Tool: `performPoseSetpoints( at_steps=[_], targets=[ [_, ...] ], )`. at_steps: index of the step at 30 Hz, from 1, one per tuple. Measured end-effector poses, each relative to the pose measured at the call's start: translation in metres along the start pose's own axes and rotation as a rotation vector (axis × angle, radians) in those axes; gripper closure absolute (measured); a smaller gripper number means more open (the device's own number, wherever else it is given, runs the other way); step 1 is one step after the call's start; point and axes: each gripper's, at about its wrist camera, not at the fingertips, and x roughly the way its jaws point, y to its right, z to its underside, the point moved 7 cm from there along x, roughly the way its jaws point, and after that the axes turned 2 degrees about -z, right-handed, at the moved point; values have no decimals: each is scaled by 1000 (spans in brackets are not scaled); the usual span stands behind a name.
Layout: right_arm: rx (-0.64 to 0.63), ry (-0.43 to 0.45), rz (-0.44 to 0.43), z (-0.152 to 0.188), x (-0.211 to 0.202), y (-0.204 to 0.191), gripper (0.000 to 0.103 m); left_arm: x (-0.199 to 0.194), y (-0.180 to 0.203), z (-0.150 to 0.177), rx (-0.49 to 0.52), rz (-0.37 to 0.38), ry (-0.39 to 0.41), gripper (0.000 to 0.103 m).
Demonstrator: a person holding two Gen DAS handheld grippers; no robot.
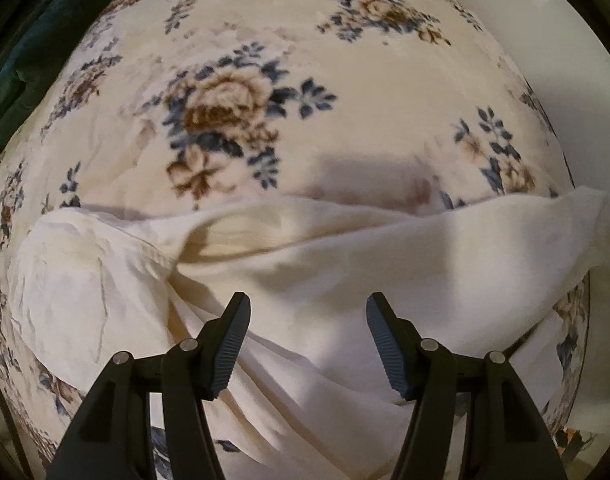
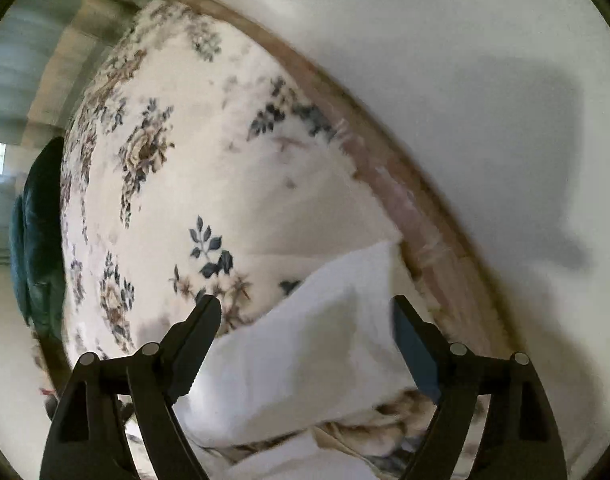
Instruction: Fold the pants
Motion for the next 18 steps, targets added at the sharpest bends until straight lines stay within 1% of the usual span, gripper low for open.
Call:
performPoseSetpoints(
  at_steps=[1,4,5,7,8,9,10,11,12,14,15,16,17,18],
  targets=[
    [14,-14,23,5,-1,10,16,0,2,2,1,6,-4,44],
    [87,-87,31,28,14,48,15,-2,10,8,11,20,-8,44],
    [110,-96,14,32,21,55,15,-2,12,9,15,21,-7,44],
    [128,-109,-60,39,37,64,16,-2,17,12,27,24,-10,44],
    [133,-103,-104,41,42,63,19,-1,19,13,33,21,-12,44],
    [124,-90,-153,42,46,61,34,0,20,14,40,18,-14,44],
    [106,-75,-147,43,48,60,49,1,21,15,46,16,-16,44],
    [93,-78,-115,46,49,60,86,1,21,16,49,14,-15,44],
    [89,-82,-96,50,48,61,93,0,21,17,51,14,-16,44],
    [96,-60,-44,62,31,64,94,0,20,21,54,13,-22,44],
    [106,-38,-21,71,14,71,94,0,19,24,52,12,-26,44],
    [129,-36,11,80,6,80,94,1,17,26,47,13,-33,44],
    [173,-66,32,95,2,94,94,1,17,28,42,15,-37,44],
    [212,-96,36,106,3,108,93,2,16,29,38,17,-43,44]
  ],
)
